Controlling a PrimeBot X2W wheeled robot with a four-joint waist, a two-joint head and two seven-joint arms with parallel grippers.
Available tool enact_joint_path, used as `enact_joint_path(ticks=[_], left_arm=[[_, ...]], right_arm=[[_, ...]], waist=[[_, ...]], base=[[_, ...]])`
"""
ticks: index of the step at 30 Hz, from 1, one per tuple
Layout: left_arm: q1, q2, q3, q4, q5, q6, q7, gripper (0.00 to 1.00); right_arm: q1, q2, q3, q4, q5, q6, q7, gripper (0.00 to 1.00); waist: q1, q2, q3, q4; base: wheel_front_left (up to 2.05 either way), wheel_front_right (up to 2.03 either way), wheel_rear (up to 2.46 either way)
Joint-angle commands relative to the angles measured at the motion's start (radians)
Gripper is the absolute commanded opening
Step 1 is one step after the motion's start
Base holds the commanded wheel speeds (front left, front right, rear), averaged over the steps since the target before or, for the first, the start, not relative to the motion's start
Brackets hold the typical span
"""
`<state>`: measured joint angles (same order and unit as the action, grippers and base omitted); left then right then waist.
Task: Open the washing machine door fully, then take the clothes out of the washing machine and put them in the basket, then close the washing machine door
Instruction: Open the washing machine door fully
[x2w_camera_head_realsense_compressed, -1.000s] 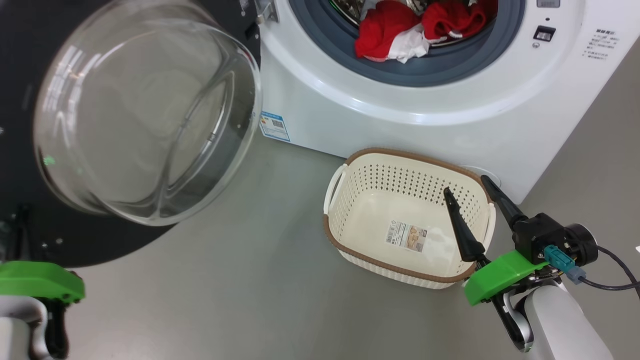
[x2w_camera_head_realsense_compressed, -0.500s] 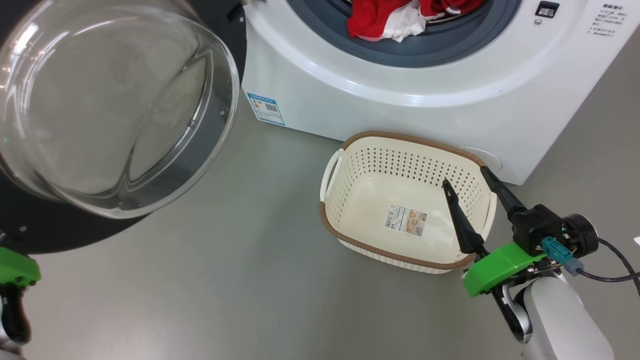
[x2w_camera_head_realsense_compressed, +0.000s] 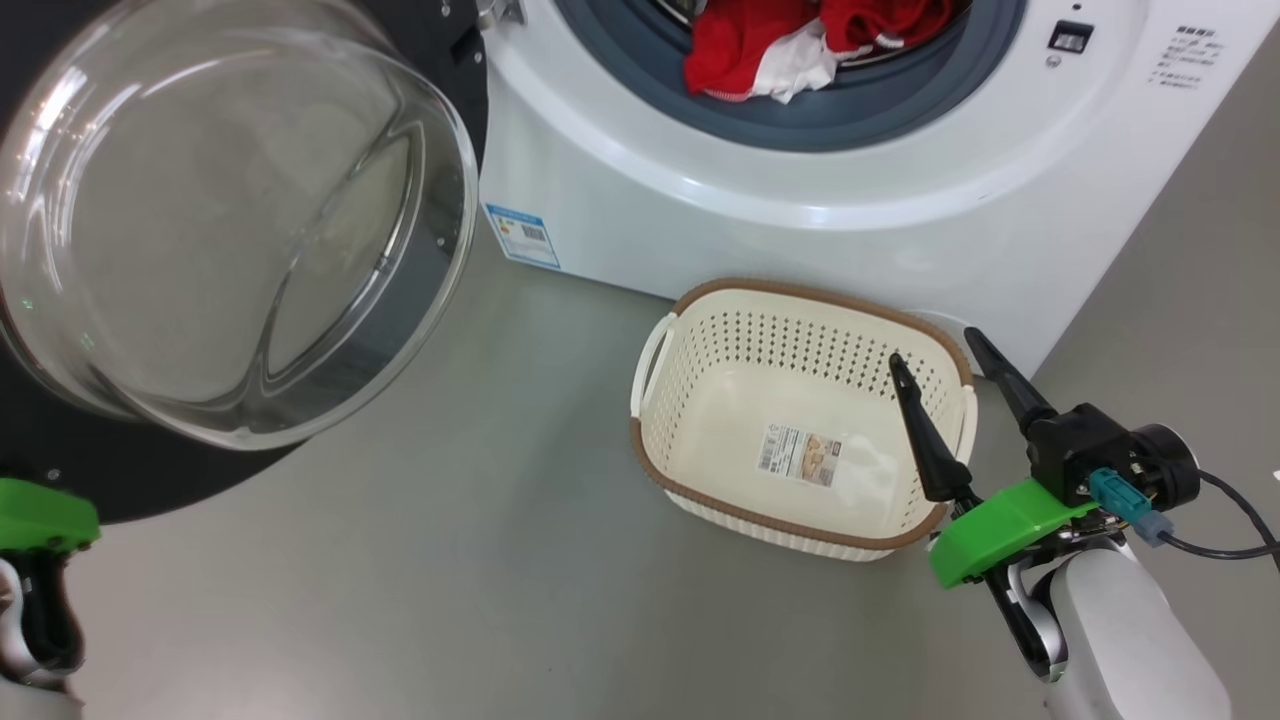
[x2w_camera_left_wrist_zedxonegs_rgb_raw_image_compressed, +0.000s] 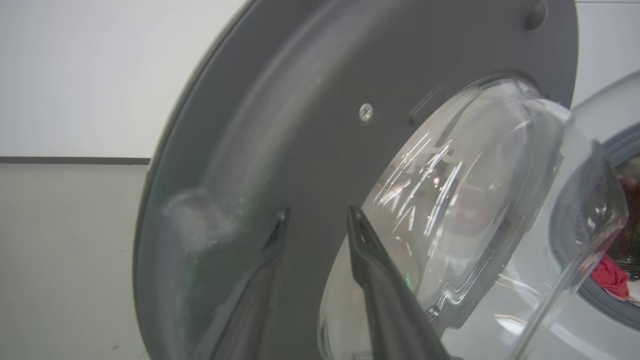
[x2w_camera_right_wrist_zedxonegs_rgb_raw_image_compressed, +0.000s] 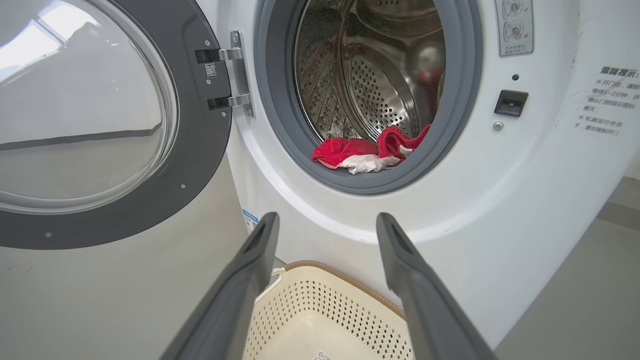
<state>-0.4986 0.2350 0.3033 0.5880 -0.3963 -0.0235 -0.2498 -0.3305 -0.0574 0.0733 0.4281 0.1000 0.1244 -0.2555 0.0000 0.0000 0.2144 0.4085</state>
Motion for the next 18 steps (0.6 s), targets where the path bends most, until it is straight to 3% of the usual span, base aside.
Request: enact_joint_path(ticks=[1, 9, 18], left_arm=[[0.002, 0.04, 0.037, -0.051, -0.003, -0.011, -0.012, 1.0], [0.078, -0.018, -0.015, -0.332, 0.028, -0.076, -0.012, 1.0], [0.169, -0.045, -0.146, -0.474, 0.025, -0.098, 0.026, 1.0]], right_arm=[[0.003, 0.007, 0.015, -0.029, 0.008, 0.006, -0.006, 1.0], [0.04, 0.007, -0.011, -0.085, 0.036, 0.006, -0.006, 1.0], [0.07, 0.007, -0.07, -0.175, 0.049, 0.006, -0.006, 1.0]], waist=[[0.0, 0.0, -0.018, -0.009], [0.0, 0.0, -0.066, -0.065], [0.0, 0.0, -0.103, -0.155]], base=[[0.0, 0.0, 0.0], [0.0, 0.0, 0.0], [0.0, 0.0, 0.0]])
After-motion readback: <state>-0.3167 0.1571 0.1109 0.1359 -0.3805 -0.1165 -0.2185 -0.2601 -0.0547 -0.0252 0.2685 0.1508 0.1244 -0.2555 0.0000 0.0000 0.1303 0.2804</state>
